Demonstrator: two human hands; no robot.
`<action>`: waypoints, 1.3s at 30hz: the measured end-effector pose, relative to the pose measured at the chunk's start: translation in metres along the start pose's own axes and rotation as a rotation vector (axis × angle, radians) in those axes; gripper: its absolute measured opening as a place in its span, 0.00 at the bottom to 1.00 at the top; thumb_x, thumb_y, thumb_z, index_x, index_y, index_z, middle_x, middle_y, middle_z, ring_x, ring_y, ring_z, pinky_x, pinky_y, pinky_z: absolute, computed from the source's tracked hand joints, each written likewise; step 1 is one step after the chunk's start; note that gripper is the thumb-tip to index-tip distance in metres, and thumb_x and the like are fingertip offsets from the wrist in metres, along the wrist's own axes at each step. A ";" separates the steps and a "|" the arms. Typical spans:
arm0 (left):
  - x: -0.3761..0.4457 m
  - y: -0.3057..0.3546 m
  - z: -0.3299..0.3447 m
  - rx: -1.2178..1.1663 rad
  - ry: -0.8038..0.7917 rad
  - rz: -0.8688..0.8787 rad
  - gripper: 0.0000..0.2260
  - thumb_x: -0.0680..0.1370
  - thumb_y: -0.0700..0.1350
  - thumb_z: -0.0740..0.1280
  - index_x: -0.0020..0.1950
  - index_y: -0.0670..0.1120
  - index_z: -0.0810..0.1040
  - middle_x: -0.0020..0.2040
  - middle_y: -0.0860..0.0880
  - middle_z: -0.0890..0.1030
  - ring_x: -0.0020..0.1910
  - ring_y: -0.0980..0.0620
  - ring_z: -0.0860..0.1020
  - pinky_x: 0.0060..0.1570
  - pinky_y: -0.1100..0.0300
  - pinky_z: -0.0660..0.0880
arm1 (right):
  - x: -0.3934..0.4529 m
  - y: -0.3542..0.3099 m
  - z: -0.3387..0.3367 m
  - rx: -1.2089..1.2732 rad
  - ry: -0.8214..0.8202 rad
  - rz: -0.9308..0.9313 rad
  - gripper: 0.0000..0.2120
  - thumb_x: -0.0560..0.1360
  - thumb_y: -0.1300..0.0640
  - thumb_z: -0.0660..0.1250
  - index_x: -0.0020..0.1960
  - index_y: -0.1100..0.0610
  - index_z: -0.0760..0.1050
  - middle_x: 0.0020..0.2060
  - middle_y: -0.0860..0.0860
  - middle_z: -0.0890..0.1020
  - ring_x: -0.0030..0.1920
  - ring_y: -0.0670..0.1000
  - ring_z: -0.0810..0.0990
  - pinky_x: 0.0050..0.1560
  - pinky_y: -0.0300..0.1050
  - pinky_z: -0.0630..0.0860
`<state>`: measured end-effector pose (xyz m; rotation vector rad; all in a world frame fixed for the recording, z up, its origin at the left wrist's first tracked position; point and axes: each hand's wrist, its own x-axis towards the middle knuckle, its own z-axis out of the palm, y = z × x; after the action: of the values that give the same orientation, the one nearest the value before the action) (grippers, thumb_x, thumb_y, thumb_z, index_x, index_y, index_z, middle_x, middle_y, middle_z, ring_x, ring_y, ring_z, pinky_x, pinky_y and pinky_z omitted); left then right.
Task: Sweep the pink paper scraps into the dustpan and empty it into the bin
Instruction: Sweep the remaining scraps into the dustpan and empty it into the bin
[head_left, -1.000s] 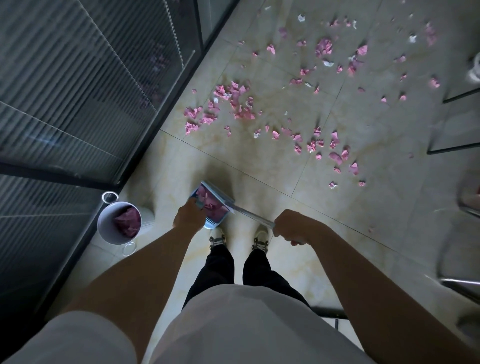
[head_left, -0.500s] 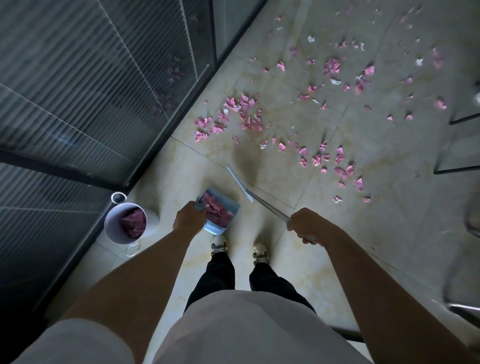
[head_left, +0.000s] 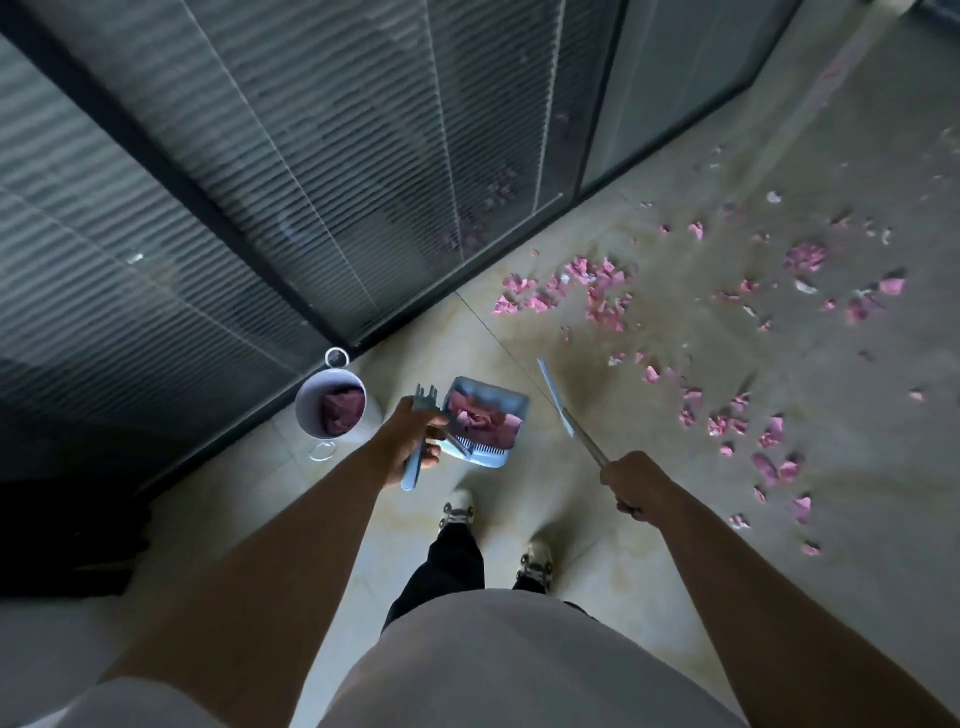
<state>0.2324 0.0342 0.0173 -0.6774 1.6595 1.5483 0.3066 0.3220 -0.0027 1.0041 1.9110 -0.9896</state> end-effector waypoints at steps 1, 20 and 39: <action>-0.007 0.001 0.000 -0.066 0.005 0.006 0.07 0.76 0.40 0.63 0.51 0.44 0.66 0.35 0.44 0.74 0.24 0.53 0.69 0.26 0.63 0.66 | 0.001 0.000 0.002 0.008 0.002 0.004 0.05 0.76 0.64 0.60 0.48 0.65 0.73 0.31 0.58 0.72 0.24 0.52 0.72 0.21 0.32 0.62; -0.122 0.017 -0.079 -0.538 0.248 0.354 0.19 0.78 0.56 0.57 0.32 0.45 0.63 0.21 0.48 0.65 0.18 0.52 0.59 0.24 0.61 0.56 | -0.042 -0.069 0.089 -0.044 -0.066 -0.142 0.07 0.75 0.64 0.59 0.38 0.59 0.70 0.29 0.55 0.70 0.24 0.49 0.69 0.22 0.30 0.57; -0.138 -0.046 -0.096 0.261 0.538 0.352 0.17 0.79 0.59 0.60 0.62 0.50 0.71 0.36 0.42 0.78 0.29 0.44 0.76 0.27 0.60 0.72 | -0.063 -0.094 0.162 -0.220 -0.115 -0.199 0.08 0.75 0.65 0.58 0.52 0.64 0.73 0.31 0.55 0.71 0.24 0.49 0.68 0.21 0.32 0.56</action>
<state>0.3324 -0.0821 0.0999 -0.7298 2.4434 1.4130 0.2920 0.1260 0.0098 0.6281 1.9999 -0.9015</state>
